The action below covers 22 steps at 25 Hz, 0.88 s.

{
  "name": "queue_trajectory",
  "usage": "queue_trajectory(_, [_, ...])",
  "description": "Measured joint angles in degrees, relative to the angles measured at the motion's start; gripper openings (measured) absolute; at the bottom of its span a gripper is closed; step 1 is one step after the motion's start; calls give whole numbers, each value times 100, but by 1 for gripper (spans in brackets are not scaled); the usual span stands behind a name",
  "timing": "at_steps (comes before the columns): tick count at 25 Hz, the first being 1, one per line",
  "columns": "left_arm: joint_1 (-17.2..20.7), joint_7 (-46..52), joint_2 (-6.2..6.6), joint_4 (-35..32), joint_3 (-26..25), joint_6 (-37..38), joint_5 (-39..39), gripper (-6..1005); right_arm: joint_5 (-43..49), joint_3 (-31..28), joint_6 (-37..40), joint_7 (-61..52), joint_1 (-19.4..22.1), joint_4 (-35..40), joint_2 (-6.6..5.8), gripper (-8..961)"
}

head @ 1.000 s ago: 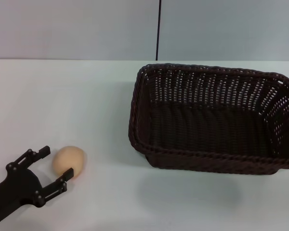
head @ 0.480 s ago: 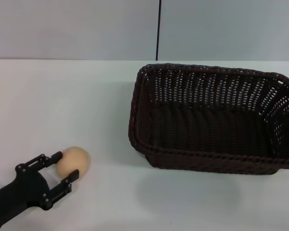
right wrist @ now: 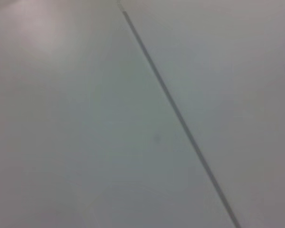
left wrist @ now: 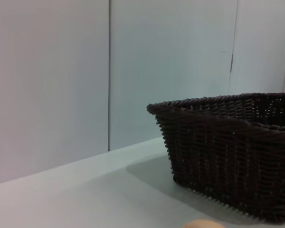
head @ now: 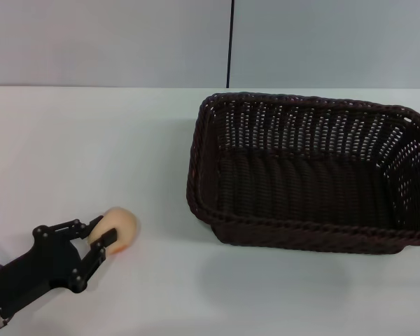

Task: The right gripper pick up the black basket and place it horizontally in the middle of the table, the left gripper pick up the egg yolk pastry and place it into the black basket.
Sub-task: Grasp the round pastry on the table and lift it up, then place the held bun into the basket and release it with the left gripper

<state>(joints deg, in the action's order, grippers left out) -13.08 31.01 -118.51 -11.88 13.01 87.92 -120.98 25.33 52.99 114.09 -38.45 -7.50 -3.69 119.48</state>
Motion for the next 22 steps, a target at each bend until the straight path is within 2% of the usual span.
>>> queue_trajectory(4, [-43, 172, 18, -8, -60, 101, 44, 245, -60, -67, 33, 82, 3, -265, 1, 722])
queue_trajectory(6, [-44, 267, 31, -34, -267, 358, 125, 214, -62, -104, 35, 84, 29, -323, 3, 722])
queue_trajectory(7, [-57, 288, 35, -47, -534, 729, 198, 206, -62, -111, 34, 85, 33, -356, 4, 722])
queue_trajectory(11, [-215, 290, 19, -5, -780, 1257, 247, 170, -30, -77, -6, 87, -7, -392, 5, 722])
queue_trajectory(12, [-401, 288, 4, 123, -799, 1417, 249, 161, -27, -62, -8, 87, -18, -394, 6, 722])
queue_trajectory(13, [-401, 288, 4, 123, -799, 1417, 249, 151, -27, -62, -8, 87, -18, -394, 6, 722])
queue_trajectory(15, [-645, 264, -1, 363, -787, 1436, 245, 132, -21, -43, -5, 88, -39, -396, 6, 722])
queue_trajectory(17, [-985, 212, -4, 674, -705, 1330, 205, 123, -16, -20, 12, 89, -59, -397, 4, 721])
queue_trajectory(18, [-985, 212, -4, 674, -705, 1330, 205, 119, -15, -15, 19, 89, -65, -399, 4, 721])
queue_trajectory(20, [-1434, -6, -12, 1245, -373, 885, 128, 110, -8, -10, 26, 90, -83, -401, 2, 721])
queue_trajectory(22, [-1537, -78, -14, 1407, -307, 721, 119, 102, -7, -9, 27, 91, -102, -402, 5, 721])
